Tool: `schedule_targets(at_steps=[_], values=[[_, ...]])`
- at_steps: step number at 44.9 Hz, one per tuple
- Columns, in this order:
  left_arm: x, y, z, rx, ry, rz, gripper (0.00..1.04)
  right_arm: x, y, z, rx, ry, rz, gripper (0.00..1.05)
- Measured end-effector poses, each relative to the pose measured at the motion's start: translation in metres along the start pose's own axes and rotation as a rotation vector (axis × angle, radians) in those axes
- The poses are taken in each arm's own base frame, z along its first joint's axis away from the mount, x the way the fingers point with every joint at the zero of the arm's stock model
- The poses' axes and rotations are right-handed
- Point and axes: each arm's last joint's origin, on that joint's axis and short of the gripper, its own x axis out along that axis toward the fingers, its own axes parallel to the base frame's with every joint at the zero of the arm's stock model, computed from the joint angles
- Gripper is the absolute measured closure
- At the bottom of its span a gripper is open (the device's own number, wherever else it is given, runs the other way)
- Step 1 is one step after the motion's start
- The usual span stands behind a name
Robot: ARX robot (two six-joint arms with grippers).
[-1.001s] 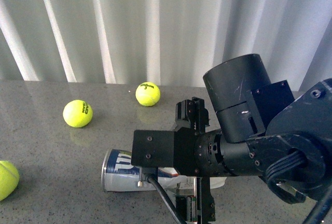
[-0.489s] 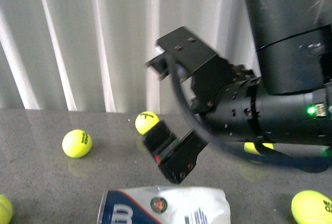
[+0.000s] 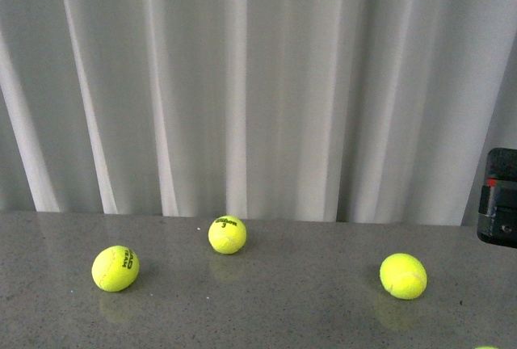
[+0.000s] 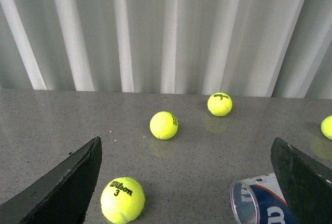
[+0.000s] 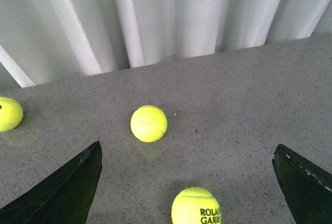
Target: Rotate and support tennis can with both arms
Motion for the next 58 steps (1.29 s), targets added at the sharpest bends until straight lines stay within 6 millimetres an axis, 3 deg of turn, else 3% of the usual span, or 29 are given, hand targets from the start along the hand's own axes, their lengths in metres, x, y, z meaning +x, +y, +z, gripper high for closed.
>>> schedule_targets(at_steps=[6,8,10,14,24,29,43,58], values=[[0.000,0.000,0.000,0.000,0.000,0.000,0.07,-0.001,-0.001,-0.002,-0.010,0.001,0.004,0.07],[0.000,0.000,0.000,0.000,0.000,0.000,0.07,0.000,-0.002,-0.004,-0.019,-0.039,0.067,0.11],[0.000,0.000,0.000,0.000,0.000,0.000,0.07,-0.003,-0.009,-0.011,-0.042,-0.150,0.184,0.22],[0.000,0.000,0.000,0.000,0.000,0.000,0.07,-0.016,-0.025,-0.019,-0.070,-0.278,0.230,0.40],[0.000,0.000,0.000,0.000,0.000,0.000,0.07,-0.040,-0.054,-0.035,-0.101,-0.296,0.218,0.84],[0.000,0.000,0.000,0.000,0.000,0.000,0.07,-0.049,-0.062,-0.041,-0.105,-0.301,0.218,1.01],[0.000,0.000,0.000,0.000,0.000,0.000,0.07,-0.067,-0.088,-0.063,-0.104,-0.291,0.210,1.01],[0.000,0.000,0.000,0.000,0.000,0.000,0.07,-0.084,-0.091,-0.063,-0.102,-0.309,0.214,1.01]])
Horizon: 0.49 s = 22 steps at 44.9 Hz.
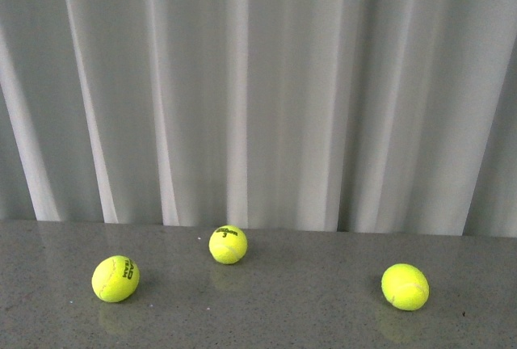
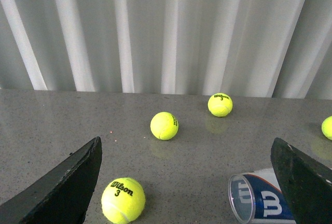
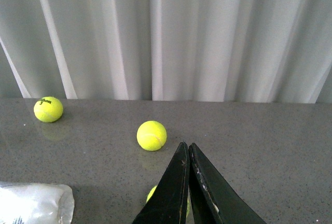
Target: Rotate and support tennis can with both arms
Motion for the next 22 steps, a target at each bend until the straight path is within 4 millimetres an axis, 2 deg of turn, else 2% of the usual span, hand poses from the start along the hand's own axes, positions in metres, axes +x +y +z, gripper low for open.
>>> schedule_targets(at_steps=[22], values=[[0.000,0.000,0.000,0.000,0.000,0.000,0.07,-0.017,0.000,0.003,0.000,-0.011,0.001,1.01]])
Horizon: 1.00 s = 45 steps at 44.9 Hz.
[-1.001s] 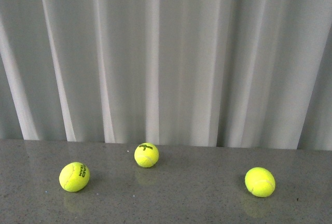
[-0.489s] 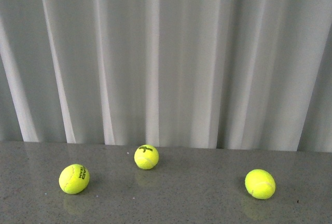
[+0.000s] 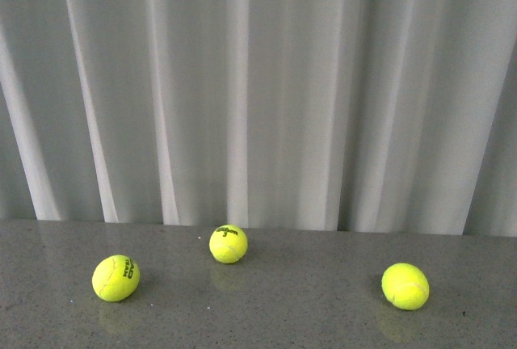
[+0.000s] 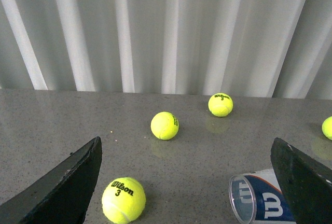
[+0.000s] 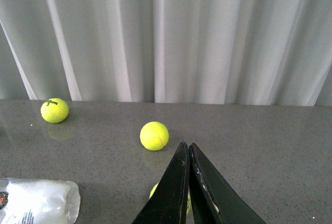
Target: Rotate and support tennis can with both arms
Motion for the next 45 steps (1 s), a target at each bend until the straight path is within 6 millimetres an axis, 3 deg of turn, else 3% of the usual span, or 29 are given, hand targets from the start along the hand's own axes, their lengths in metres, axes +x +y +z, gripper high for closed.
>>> schedule_targets(at_steps=[29,45], values=[[0.000,0.000,0.000,0.000,0.000,0.000,0.07,-0.018,0.000,-0.003,0.000,0.006,0.002,1.01],[0.000,0.000,0.000,0.000,-0.001,0.000,0.07,-0.018,0.000,-0.003,-0.001,0.006,0.002,0.49]])
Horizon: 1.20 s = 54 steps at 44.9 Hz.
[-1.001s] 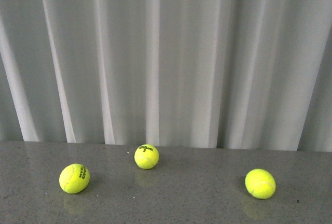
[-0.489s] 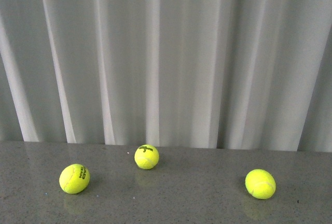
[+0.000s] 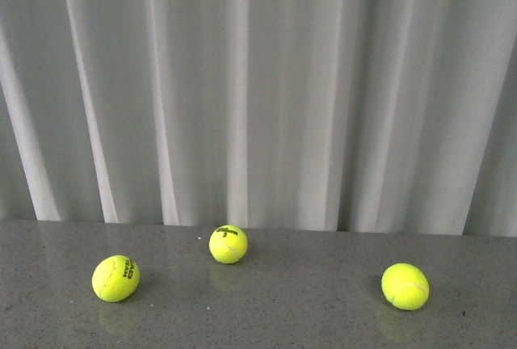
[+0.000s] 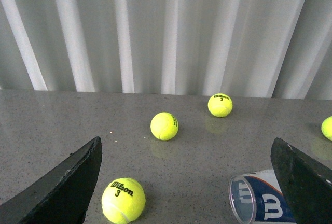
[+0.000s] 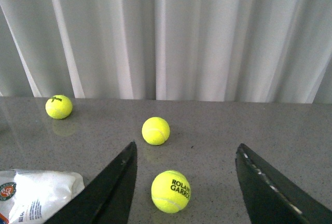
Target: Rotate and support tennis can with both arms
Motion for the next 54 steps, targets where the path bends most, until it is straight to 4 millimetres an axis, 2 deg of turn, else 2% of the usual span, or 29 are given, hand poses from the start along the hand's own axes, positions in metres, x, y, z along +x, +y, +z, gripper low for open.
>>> schedule_targets(at_steps=[9,25,27,29,32,38,40,43,48,54], values=[[0.000,0.000,0.000,0.000,0.000,0.000,0.07,0.000,0.000,0.000,0.000,0.000,0.000,0.06],[0.000,0.000,0.000,-0.006,0.008,0.008,0.07,0.000,0.000,0.000,0.000,0.000,0.000,0.07],[0.002,0.000,-0.003,-0.060,0.151,0.080,0.07,0.000,0.000,0.000,0.000,0.000,0.000,0.07],[0.010,-0.001,-0.003,-0.106,0.261,0.115,0.07,0.000,0.000,0.000,0.000,0.000,0.000,0.07],[0.031,-0.003,-0.004,-0.141,0.330,0.049,0.07,0.000,0.000,0.000,0.000,0.000,0.001,0.07],[0.089,-0.006,0.004,-0.188,0.413,-0.156,0.07,0.000,0.000,0.000,0.000,-0.001,0.000,0.07],[0.113,-0.008,-0.004,-0.229,0.511,-0.252,0.07,0.000,0.000,0.000,0.000,-0.001,0.000,0.07],[0.134,-0.011,-0.022,-0.282,0.631,-0.363,0.07,0.000,0.000,0.000,0.000,-0.001,0.000,0.07],[0.156,-0.014,-0.048,-0.354,0.755,-0.473,0.07,0.000,0.000,0.000,0.000,-0.001,0.000,0.07],[0.177,-0.017,-0.067,-0.377,0.826,-0.517,0.07,0.000,0.000,0.000,0.000,-0.001,0.000,0.07]])
